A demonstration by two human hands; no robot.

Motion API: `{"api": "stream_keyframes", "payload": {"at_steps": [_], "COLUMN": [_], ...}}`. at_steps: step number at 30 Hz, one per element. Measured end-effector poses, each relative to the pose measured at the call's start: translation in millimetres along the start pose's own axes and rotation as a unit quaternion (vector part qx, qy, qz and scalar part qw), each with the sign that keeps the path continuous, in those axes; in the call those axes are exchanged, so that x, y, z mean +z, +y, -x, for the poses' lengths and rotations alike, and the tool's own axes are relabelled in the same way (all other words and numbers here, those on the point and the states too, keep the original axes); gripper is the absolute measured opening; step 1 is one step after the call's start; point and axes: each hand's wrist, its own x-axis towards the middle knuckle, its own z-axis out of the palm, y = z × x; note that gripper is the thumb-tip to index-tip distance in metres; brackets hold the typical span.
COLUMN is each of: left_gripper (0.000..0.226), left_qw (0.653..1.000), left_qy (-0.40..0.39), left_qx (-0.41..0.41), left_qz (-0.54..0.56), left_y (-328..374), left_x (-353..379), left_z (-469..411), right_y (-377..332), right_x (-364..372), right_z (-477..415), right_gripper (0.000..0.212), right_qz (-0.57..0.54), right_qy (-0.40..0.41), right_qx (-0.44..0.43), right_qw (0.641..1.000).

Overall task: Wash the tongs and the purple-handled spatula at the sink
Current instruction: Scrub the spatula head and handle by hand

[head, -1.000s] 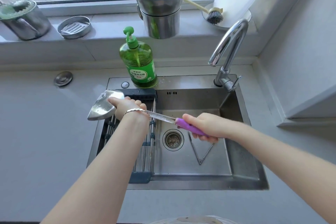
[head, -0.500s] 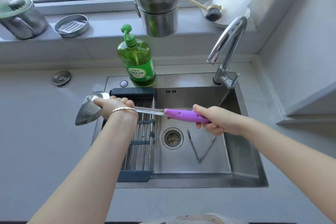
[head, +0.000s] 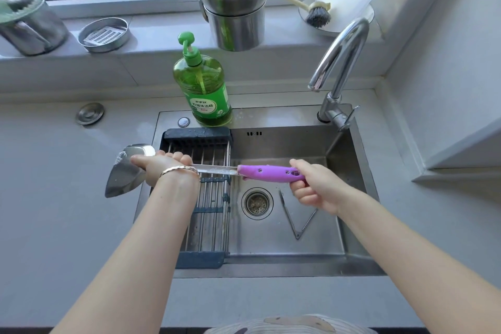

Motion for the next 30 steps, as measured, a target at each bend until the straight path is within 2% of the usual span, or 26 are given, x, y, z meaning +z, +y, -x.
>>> {"api": "stream_keyframes", "payload": {"at_steps": [2, 4, 6, 11, 14, 17, 21, 24, 26, 28, 30], "left_gripper": [0.052, 0.053, 0.053, 0.052, 0.053, 0.055, 0.054, 0.053, 0.052, 0.052, 0.052], "left_qw": [1.0, 1.0, 1.0, 1.0, 0.999, 0.999, 0.999, 0.999, 0.999, 1.0, 0.999], "left_qy": [-0.009, -0.002, 0.0, -0.02, -0.036, -0.043, -0.045, -0.032, -0.025, -0.024, -0.036], "left_qx": [-0.004, -0.006, -0.009, 0.007, 0.017, 0.028, 0.022, 0.026, 0.027, 0.018, 0.003], "left_qz": [0.007, -0.001, 0.0, 0.0, -0.004, -0.009, -0.02, -0.018, -0.01, 0.004, 0.015], "left_y": [1, 2, 1, -8, -13, -13, -14, -13, -9, -5, -3], "left_x": [0, -1, -3, -2, -3, -3, -5, -4, -4, -4, -6], "left_z": [-4, -6, -6, 3, 8, 10, 11, 8, 4, 0, -2], "right_y": [1, 4, 6, 7, 9, 13, 19, 16, 13, 9, 4], "right_x": [1, 5, 6, 6, 6, 5, 8, 5, -2, -11, -19], "right_z": [5, 9, 10, 6, 2, 3, 3, 2, 5, 9, 14], "right_gripper": [0.029, 0.022, 0.018, 0.022, 0.018, 0.017, 0.022, 0.024, 0.025, 0.025, 0.025], "right_qz": [-0.106, -0.122, -0.108, -0.034, -0.067, -0.099, -0.003, 0.041, -0.014, -0.098, -0.135], "right_qy": [-0.011, -0.01, -0.006, 0.088, 0.112, 0.108, 0.128, 0.085, 0.017, -0.047, -0.092], "right_qx": [-0.02, -0.08, -0.104, -0.011, 0.044, 0.056, 0.031, 0.019, 0.014, -0.003, 0.001], "right_qw": [0.994, 0.989, 0.989, 0.996, 0.99, 0.988, 0.991, 0.995, 1.0, 0.994, 0.987]}}
